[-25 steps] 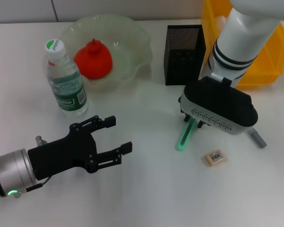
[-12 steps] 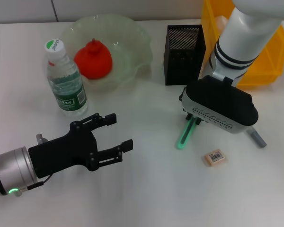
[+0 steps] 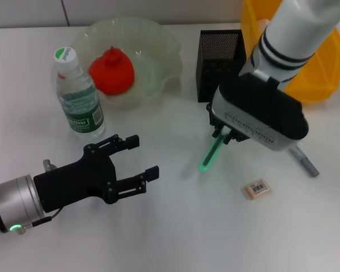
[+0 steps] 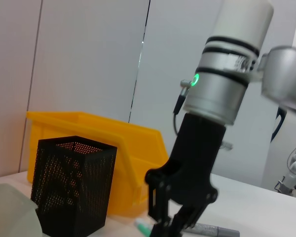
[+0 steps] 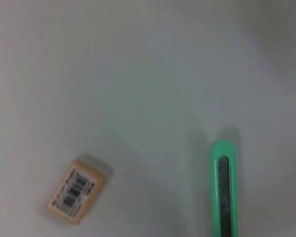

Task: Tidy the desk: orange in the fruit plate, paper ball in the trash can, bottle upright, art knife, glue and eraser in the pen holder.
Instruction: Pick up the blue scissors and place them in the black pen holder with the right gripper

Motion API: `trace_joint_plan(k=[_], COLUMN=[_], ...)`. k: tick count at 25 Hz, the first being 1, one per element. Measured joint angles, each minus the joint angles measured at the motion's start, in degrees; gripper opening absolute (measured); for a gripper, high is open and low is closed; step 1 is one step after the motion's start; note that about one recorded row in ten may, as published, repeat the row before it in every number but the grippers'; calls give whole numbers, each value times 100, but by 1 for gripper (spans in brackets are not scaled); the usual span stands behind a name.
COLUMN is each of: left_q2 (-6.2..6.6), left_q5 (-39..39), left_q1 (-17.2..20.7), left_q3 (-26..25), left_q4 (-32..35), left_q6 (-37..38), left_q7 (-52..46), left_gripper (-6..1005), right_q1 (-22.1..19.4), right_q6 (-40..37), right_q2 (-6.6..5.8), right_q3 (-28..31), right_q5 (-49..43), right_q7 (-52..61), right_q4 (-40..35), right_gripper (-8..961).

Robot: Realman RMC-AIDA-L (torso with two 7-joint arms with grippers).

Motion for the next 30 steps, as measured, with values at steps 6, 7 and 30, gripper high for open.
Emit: trace_joint_plan(k=[6,7,30], left_q2=[18,25,138], left_q5=[-6,-6,73], left_q1=[26,24,371], left_q3=[-26,-40,-57], left_q4=[47,51,640], left_q6=[33,52,650], left_q7=[18,17,-96], left_gripper=[812,812,809], right_q1=[-325,-388,-2430], right_q6=[-700,-801,-432], right_q2=[30,32,99], right_q3=[572,658,2570], right_q5=[-124,-128,2323], right_q7=[548,658,2606], right_q4=[934,1076,2206], right_gripper=[162,162,161])
